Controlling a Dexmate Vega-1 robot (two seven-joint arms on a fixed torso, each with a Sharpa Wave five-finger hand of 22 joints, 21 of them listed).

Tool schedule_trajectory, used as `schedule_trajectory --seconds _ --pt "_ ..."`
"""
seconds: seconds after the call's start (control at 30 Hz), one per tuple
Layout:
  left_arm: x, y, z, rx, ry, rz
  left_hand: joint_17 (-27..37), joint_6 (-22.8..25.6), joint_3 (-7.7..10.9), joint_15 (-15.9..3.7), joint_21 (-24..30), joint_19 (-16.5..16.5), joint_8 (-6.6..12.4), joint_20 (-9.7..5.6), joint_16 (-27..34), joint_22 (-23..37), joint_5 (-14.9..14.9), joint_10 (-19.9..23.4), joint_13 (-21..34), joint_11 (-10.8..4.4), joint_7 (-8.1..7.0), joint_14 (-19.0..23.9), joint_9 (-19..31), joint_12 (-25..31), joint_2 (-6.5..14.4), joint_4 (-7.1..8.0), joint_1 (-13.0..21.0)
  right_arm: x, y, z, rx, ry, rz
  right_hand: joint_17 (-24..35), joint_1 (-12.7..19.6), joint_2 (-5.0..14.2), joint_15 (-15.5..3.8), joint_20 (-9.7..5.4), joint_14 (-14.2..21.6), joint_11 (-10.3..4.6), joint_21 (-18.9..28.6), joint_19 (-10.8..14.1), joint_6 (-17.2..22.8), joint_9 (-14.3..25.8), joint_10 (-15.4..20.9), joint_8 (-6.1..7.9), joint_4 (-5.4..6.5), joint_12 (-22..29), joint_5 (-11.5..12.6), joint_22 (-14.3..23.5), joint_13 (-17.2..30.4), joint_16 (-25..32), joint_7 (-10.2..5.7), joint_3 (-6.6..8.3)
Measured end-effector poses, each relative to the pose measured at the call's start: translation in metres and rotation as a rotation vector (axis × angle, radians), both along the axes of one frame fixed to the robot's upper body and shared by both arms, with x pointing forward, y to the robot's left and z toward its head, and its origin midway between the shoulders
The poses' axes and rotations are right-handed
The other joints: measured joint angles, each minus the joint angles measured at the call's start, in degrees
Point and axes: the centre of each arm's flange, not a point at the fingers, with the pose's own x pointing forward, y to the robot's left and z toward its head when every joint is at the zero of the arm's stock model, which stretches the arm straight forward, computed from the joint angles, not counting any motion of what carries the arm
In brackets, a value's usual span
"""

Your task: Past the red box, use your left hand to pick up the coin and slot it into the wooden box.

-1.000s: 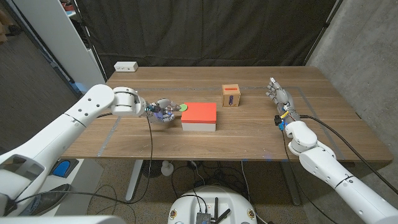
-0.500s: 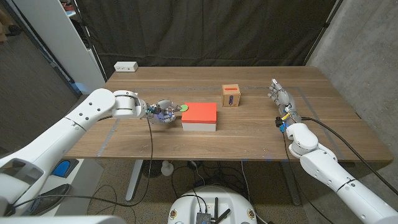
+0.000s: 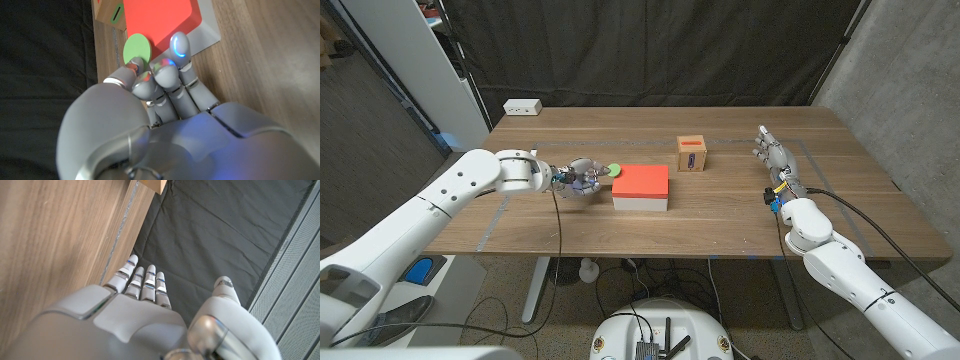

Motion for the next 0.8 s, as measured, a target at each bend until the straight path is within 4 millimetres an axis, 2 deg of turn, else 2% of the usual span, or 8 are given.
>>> schedule_trajectory --seconds 0.43,0.47,0.6,0.63,0.8 --pt "-0.012 0.005 0.006 -0.006 -0.053 -0.005 0.08 0.06 0.15 0.0 1.44 -0.52 0.0 0.1 0.0 -0.65 -0.03 0.09 0.1 0.09 0.06 0.0 0.0 0.0 -0.01 0.15 -0.01 -0.005 0.002 0.001 -0.005 -0.008 -0.012 0.0 0.0 0.0 0.0 0.0 0.0 0.0 0.0 0.0 0.0 0.0 0.0 0.0 0.0 0.0 0.0 0.0 -0.01 0.0 0.0 0.0" --pt "-0.012 0.007 0.014 -0.02 -0.098 -0.001 0.08 0.06 0.15 0.0 1.44 -0.52 0.0 0.1 0.0 -0.76 -0.05 0.09 0.11 0.09 0.06 0.0 0.0 0.0 -0.01 0.15 -0.01 -0.009 0.002 0.001 -0.005 -0.012 -0.009 0.0 0.0 0.0 0.0 0.0 0.0 0.0 0.0 0.0 0.0 0.0 0.0 0.0 0.0 0.0 0.0 0.0 -0.01 0.0 0.0 0.0" --pt "-0.017 0.007 0.016 -0.014 -0.106 -0.004 0.07 0.06 0.15 0.0 1.65 -0.52 0.0 0.1 0.0 -0.8 -0.05 0.1 0.2 0.09 0.06 0.0 0.0 0.0 -0.01 0.15 -0.01 -0.009 0.003 0.001 -0.007 -0.014 -0.01 0.01 0.0 0.0 0.0 0.0 0.0 0.0 0.0 0.0 0.0 0.0 0.0 0.0 0.0 0.0 0.0 -0.01 -0.01 0.0 0.0 0.0" --pt "-0.017 0.008 0.022 -0.022 -0.142 -0.001 0.14 0.06 0.15 0.0 1.68 -0.52 0.0 0.1 0.0 -0.8 0.02 0.1 0.32 0.09 0.06 0.0 0.0 0.0 -0.01 0.15 -0.01 -0.012 0.003 0.002 -0.008 -0.018 -0.01 0.0 0.0 0.0 0.0 0.0 0.0 0.0 0.0 0.0 0.0 0.0 0.0 0.0 0.0 0.0 0.0 -0.01 -0.01 0.0 0.0 0.0" --pt "-0.022 0.007 0.022 -0.017 -0.148 -0.006 0.14 0.06 0.14 0.0 2.09 -0.78 0.0 0.36 0.0 -1.07 0.16 0.11 0.28 0.1 0.06 0.0 0.0 0.0 -0.02 0.15 -0.01 -0.012 0.002 0.002 -0.009 -0.019 -0.015 0.01 0.0 0.0 0.0 0.0 0.0 0.0 0.0 0.0 0.0 0.0 0.0 0.0 -0.23 0.0 0.0 -0.01 -0.01 0.0 0.0 0.24"
